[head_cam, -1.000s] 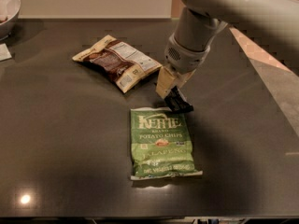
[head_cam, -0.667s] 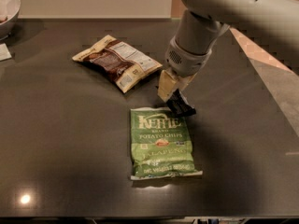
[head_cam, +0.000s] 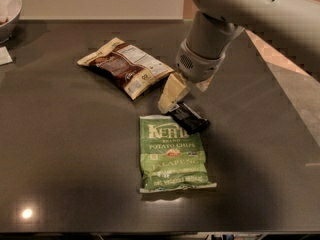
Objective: Move rxbar chocolate near green jalapeno chip bag
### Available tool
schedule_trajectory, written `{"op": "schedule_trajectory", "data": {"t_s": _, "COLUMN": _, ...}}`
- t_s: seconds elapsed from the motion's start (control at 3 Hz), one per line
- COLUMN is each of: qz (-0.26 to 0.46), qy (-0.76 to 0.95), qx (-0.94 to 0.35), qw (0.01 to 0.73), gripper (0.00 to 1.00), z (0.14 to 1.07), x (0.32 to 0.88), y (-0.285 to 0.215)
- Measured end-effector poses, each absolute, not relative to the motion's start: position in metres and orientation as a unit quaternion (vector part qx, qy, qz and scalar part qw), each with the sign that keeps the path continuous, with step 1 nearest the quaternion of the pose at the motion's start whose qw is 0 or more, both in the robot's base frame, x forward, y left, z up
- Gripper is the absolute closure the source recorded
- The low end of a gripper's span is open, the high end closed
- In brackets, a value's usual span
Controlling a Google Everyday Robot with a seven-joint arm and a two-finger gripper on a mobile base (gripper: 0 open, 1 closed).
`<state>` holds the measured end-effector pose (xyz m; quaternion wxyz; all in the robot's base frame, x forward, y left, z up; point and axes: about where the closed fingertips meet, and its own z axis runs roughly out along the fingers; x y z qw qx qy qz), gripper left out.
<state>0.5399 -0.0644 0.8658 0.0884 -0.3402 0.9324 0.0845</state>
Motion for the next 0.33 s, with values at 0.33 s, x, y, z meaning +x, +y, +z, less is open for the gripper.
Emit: {"op": "schedule_trajectory", "data": {"t_s": 0.33, "qz": 0.085, "qy": 0.932, "qx": -0.34, "qw": 0.088, "gripper": 0.0, "z": 0.8658, "x": 0.5399, "y": -0.0643}}
